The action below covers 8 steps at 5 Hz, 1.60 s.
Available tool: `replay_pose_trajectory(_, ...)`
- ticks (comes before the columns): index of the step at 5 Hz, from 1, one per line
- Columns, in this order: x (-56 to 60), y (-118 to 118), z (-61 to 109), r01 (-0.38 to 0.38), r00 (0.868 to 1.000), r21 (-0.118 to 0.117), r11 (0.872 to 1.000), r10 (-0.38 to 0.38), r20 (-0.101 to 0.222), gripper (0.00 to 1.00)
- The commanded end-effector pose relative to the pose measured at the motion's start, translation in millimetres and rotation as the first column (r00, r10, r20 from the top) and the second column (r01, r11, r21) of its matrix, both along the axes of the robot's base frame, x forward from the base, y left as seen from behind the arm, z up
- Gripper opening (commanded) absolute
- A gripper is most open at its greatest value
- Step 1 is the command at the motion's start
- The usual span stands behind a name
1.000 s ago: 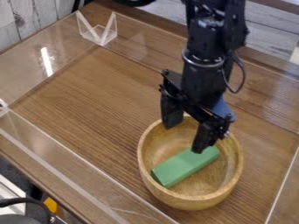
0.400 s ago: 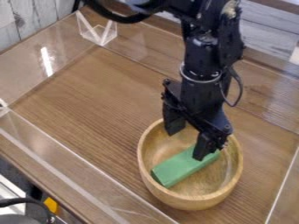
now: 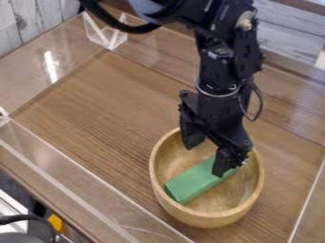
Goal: Remove the green block from inside the brown bowl and put it on the table
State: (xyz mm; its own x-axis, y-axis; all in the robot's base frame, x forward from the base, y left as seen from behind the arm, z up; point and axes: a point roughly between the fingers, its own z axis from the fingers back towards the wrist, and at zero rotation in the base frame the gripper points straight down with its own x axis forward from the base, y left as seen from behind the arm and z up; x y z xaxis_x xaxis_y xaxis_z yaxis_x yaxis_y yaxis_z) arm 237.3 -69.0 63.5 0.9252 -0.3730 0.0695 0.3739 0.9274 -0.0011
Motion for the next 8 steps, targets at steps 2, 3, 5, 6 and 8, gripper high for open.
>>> replay_pose_trajectory(2,5.0,0.2,-3.4,0.015,0.998,-0.018,1.0,-0.014,0.055,1.0)
replay_pose_trajectory(3,4.5,0.1,-4.7,0.016,0.997,-0.024,1.0,-0.014,0.071,1.0)
replay_pose_trajectory(5,2.9,-0.7,-3.1,0.018,0.995,-0.031,0.999,-0.015,0.094,1.0)
replay_pose_trajectory(6,2.2,-1.4,-0.9,0.019,0.995,-0.035,0.999,-0.015,0.103,1.0)
replay_pose_trajectory(8,0.8,-2.5,2.9,0.022,0.992,-0.04,0.999,-0.017,0.121,1.0)
